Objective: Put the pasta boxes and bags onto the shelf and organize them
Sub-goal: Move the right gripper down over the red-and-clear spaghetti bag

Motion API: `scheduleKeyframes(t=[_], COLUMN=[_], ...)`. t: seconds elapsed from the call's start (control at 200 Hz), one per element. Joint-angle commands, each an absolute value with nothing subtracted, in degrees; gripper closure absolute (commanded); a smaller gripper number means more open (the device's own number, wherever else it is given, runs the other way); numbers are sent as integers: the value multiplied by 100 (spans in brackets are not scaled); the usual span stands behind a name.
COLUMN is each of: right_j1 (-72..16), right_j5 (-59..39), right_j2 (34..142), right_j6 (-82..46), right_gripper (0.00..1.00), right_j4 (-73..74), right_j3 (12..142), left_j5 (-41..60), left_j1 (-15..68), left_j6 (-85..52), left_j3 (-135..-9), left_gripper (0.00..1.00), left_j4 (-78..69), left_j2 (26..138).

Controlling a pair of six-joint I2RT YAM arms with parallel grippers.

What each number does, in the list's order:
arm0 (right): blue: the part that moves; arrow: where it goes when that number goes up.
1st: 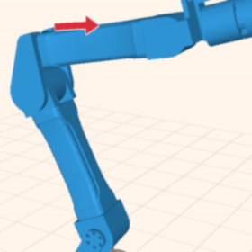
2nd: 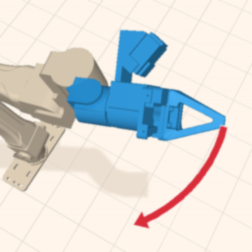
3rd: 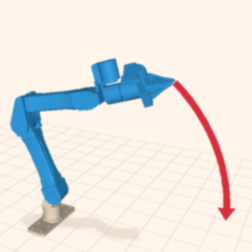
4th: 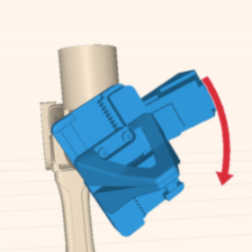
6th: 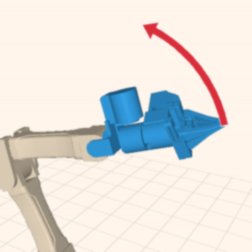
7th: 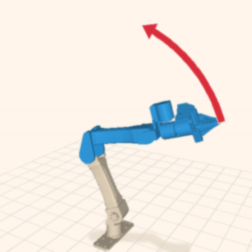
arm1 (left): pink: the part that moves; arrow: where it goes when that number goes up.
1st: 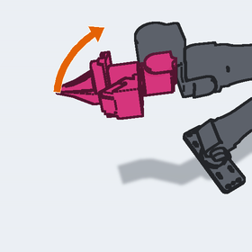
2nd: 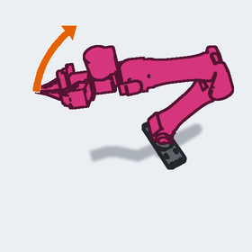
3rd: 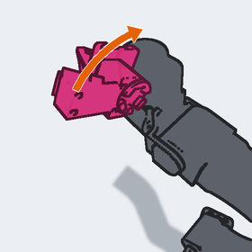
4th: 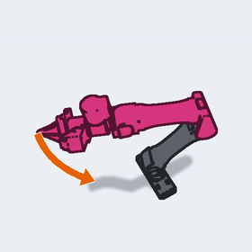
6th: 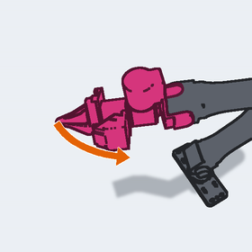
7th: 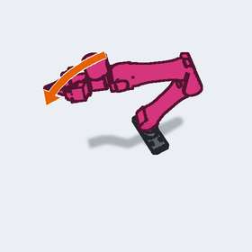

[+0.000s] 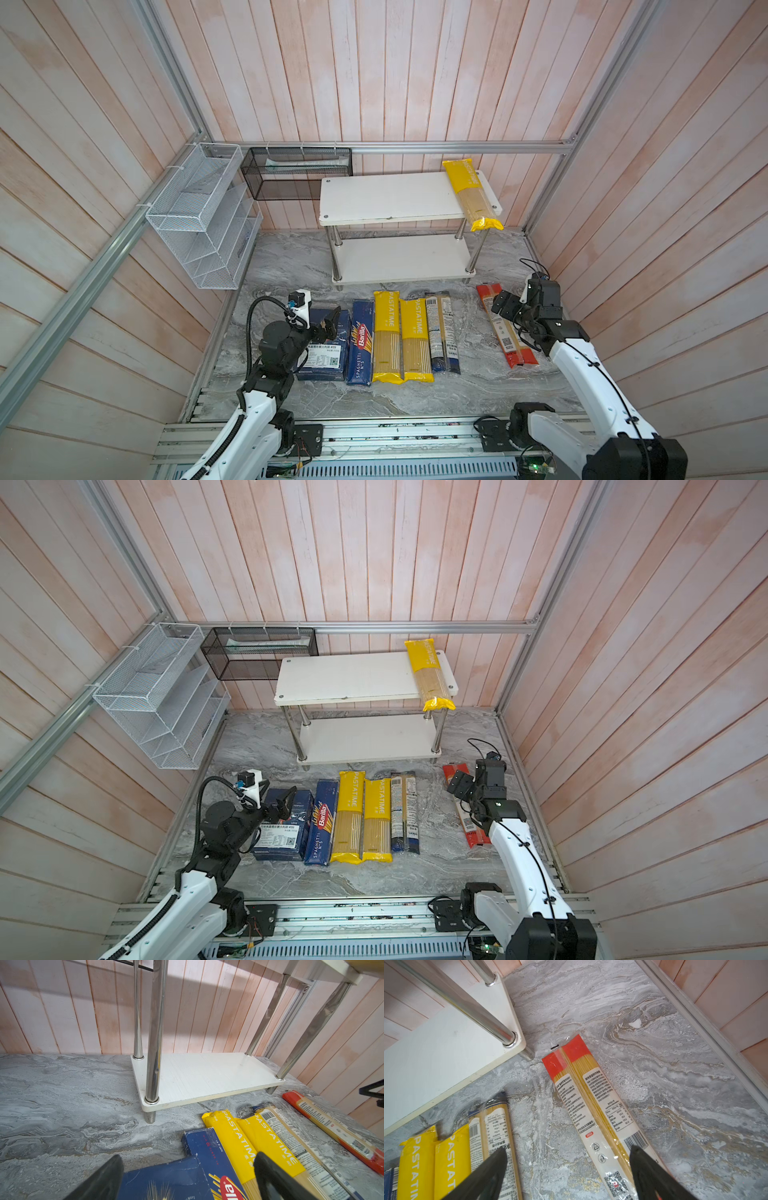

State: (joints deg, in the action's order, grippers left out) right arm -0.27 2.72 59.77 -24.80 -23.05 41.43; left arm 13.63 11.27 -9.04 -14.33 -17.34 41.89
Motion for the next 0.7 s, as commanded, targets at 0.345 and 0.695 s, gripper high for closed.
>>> scheduleKeyframes(t=[0.345,0.695], right_j1=[432,774], right_j5=[333,-155], right_j2=[7069,7899], right_j6=[-2101,-1893], right_gripper=[7,7], right_j4=[-1677,-1320], right_j3=[4174,4247], left_j5=[1494,1507], left_j1=[1134,1131], left_j6=[-833,-842], left_j3=[-1425,-1448], left_gripper=[0,0], left_j4=[-1730,-1684], left_j2=[4293,4319])
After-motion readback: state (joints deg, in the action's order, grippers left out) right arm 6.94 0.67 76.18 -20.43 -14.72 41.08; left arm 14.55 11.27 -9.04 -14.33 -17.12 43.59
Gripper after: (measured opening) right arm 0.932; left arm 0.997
